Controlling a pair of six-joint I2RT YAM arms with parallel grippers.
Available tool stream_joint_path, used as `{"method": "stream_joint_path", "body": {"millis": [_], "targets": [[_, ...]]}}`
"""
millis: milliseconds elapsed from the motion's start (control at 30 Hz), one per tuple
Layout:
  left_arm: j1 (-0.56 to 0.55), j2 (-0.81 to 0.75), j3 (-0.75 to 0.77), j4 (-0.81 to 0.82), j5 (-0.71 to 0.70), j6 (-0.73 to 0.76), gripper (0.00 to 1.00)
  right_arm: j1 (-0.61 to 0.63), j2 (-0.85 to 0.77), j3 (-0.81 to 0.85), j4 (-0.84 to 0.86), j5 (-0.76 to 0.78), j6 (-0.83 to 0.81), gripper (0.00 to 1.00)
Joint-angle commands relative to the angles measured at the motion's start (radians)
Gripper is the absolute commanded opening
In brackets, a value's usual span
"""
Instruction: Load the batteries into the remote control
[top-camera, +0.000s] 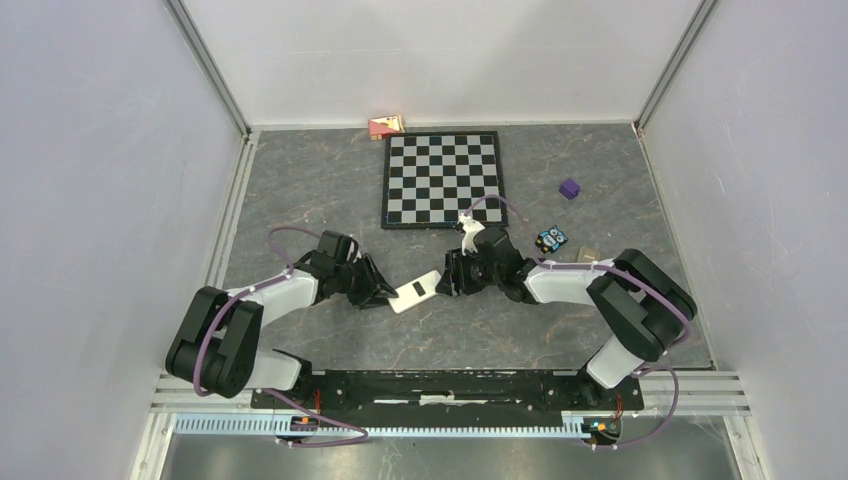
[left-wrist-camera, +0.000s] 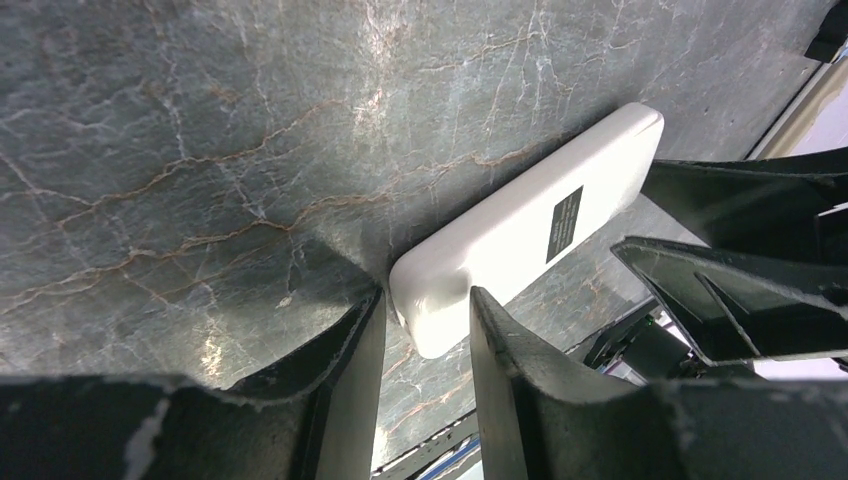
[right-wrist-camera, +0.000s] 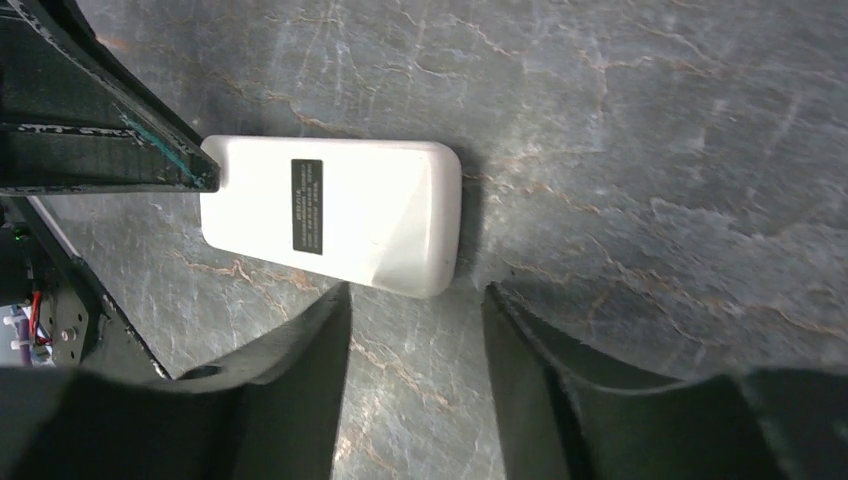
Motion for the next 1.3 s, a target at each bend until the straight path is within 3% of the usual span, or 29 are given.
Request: {"method": "stream_joint_path", "body": {"millis": [0, 100, 233, 467, 700, 1033, 1267], "targets": [[0.005, 0.012, 0.011, -0.039, -0.063, 0.054, 0.44, -0.007, -0.063, 0.009, -0.101, 0.072, -0.042, 0.61], [0.006, 0.009, 0.011, -0.048, -0.071, 0.055, 0.46, -0.012, -0.086, 0.033, -0.118, 0.077, -0.054, 0.69], [0.008, -0.003, 0.009, -0.063, -0.081, 0.054, 0.51, -0.017, -0.053, 0.082, -0.138, 0.078, -0.091, 0.69], [0.008, -0.051, 0.004, -0.120, -0.124, 0.051, 0.56, -0.017, 0.055, 0.174, -0.123, 0.025, -0.151, 0.53], [0.007, -0.040, -0.030, -0.075, -0.057, 0.006, 0.45, -0.015, 0.083, 0.166, -0.108, -0.016, -0.133, 0.35], [0.007, -0.010, -0.053, 0.016, 0.030, -0.051, 0.40, 0.027, 0.087, 0.075, -0.042, -0.067, -0.068, 0.23], [0.007, 0.008, -0.090, 0.132, 0.049, -0.129, 0.27, 0.070, 0.088, 0.027, 0.018, -0.095, 0.006, 0.18]]}}
